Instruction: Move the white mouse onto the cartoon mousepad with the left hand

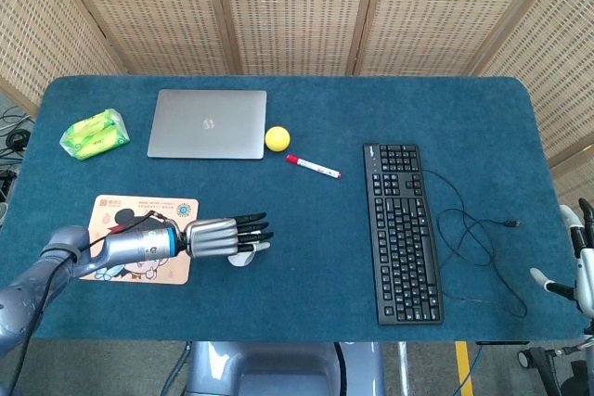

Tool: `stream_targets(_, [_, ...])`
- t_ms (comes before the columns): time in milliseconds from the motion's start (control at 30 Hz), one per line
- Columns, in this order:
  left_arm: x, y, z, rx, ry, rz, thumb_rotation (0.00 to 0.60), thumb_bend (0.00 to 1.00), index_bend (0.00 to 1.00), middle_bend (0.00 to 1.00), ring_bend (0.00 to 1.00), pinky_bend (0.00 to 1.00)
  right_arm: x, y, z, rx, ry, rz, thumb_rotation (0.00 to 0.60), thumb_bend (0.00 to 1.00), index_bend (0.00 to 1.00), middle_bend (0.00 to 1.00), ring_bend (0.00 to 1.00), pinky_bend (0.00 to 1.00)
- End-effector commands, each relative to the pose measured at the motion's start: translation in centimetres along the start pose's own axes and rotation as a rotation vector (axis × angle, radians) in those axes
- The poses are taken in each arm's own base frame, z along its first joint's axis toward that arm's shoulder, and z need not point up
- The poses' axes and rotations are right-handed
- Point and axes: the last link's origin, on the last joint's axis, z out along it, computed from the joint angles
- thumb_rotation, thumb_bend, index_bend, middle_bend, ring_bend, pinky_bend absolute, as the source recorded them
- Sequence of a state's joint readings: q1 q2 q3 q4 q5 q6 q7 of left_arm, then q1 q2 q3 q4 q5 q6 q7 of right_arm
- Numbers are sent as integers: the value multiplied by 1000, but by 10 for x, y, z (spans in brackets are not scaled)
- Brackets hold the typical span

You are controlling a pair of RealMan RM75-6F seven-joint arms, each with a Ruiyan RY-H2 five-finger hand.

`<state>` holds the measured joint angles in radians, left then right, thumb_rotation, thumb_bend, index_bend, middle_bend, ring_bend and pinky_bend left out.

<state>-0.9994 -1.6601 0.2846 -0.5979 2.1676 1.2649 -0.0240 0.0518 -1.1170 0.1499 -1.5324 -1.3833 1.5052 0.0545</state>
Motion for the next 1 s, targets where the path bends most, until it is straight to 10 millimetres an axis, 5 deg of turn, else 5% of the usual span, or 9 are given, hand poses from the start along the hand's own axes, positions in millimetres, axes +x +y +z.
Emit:
stream_targets(33, [1,3,8,-50,15,9,600,52,0,0,0,0,0,1,0,-1,-1,1,600,2,92,0,0,0])
stream_targets(367, [1,8,25,-97,16,10,600,66,20,0,0,84,0,2,1,-6,-1,5,600,2,92,0,0,0])
stream_targets(567, [-3,8,31,-107,-11,21,600,73,162,20,72,199,2,6,2,-19,2,12,600,2,92,0,0,0])
stream_targets(1000, [-6,8,33,-110,-3,19,600,115,532,319,322,383,1,8,3,-25,-4,12,600,2,92,0,0,0])
